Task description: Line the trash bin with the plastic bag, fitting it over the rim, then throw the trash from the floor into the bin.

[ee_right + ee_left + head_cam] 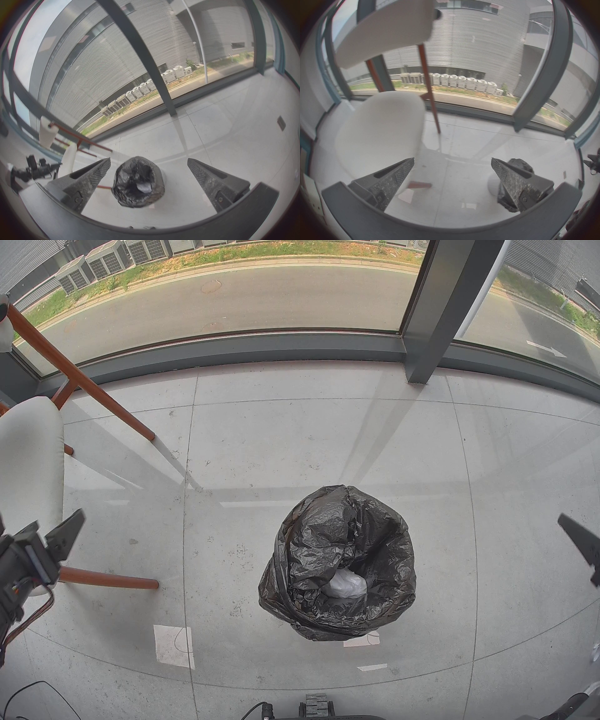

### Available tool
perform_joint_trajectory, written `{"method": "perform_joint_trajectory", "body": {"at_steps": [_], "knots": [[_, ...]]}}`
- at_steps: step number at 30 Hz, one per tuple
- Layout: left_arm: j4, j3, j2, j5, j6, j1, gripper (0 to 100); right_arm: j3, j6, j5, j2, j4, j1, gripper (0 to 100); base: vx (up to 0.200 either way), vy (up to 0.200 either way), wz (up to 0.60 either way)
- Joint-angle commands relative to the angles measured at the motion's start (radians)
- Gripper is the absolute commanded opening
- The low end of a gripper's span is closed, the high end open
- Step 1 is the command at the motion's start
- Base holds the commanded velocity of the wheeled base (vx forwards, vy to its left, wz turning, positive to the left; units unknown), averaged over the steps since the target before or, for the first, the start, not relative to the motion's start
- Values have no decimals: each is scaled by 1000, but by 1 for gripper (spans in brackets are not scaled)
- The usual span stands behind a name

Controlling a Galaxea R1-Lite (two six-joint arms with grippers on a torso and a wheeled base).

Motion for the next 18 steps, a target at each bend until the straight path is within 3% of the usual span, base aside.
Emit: {"method": "perform_joint_trajectory", "body": {"at_steps": [1,3,5,7,10,13,15,18], "knots": [[297,361,-822,5,105,264,100,265,-365,-52,-729,407,-15,100,0,0,0],[323,393,-856,-3,140,264,100,254,-348,-111,-743,404,-51,100,0,0,0],[285,393,-850,-21,83,262,100,260,-331,-193,-746,401,-41,100,0,0,0],[299,393,-850,-91,89,262,100,272,-351,-234,-746,407,-41,100,0,0,0],[299,393,-850,-231,146,262,100,277,-351,-248,-750,410,-39,100,0,0,0],[303,393,-850,-271,178,262,100,277,-313,-260,-750,409,-39,100,0,0,0],[345,393,-850,-348,209,262,100,277,-339,-257,-747,412,-38,100,0,0,0],[360,390,-850,-366,231,262,100,277,-360,-246,-747,412,-38,100,0,0,0]]}}
